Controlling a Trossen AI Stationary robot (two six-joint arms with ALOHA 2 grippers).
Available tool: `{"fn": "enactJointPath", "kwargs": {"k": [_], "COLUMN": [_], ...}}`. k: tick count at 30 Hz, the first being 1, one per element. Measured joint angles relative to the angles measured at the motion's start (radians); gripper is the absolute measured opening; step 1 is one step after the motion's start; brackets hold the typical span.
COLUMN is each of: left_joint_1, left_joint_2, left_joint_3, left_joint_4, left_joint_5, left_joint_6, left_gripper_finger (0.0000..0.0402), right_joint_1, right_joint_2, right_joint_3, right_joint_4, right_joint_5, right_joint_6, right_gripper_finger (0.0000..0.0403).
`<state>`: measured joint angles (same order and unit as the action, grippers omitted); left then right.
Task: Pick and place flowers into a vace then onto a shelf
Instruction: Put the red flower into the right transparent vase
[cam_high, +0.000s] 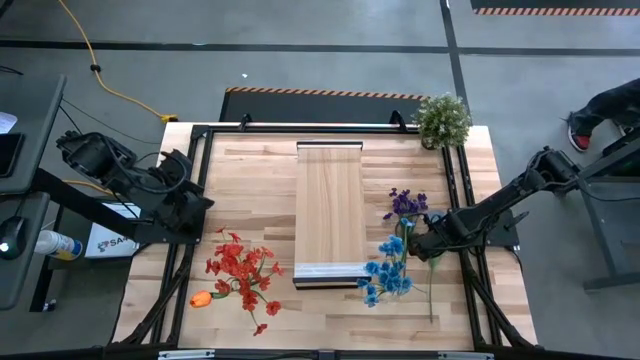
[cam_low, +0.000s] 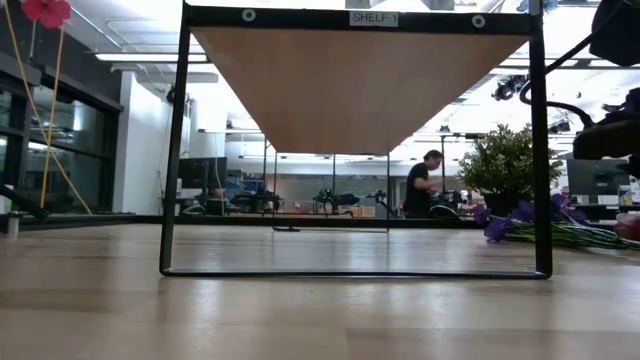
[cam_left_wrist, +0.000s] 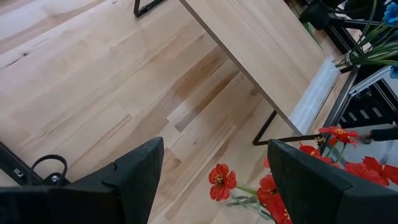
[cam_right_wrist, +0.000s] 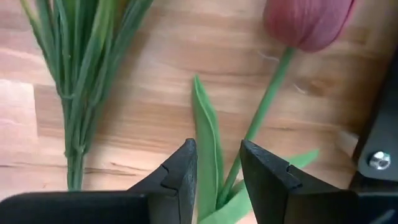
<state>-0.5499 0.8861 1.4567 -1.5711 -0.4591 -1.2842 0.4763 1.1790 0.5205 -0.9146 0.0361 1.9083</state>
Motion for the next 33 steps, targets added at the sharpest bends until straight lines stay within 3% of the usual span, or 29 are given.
{"fn": "enactJointPath", "kwargs": {"k": [6,13,22,33], "left_joint_1": [0.000,0.000,0.000,0.000], "left_joint_2": [0.012,0.019,0.019,0.020], "left_joint_3": [0.000,0.000,0.000,0.000], "left_joint_4": [0.000,0.000,0.000,0.000], "left_joint_5": [0.000,0.002,0.004,0.004], "left_joint_6": [0.000,0.000,0.000,0.000], "left_gripper_finger": [0.0321,0.0321,0.0320,0.0321], "right_joint_1": [0.002,0.002,0.000,-0.001], "right_joint_2": [0.002,0.006,0.010,0.010], "right_joint_3": [-0.005,-0.109,-0.099,-0.099], "right_joint_4": [-0.034,0.128,0.104,0.136], "right_joint_5": [-0.039,-0.095,-0.103,-0.101], "right_joint_6": [0.016,0.048,0.050,0.047], "right_gripper_finger": [0.0115,0.0114,0.0109,0.0010]}}
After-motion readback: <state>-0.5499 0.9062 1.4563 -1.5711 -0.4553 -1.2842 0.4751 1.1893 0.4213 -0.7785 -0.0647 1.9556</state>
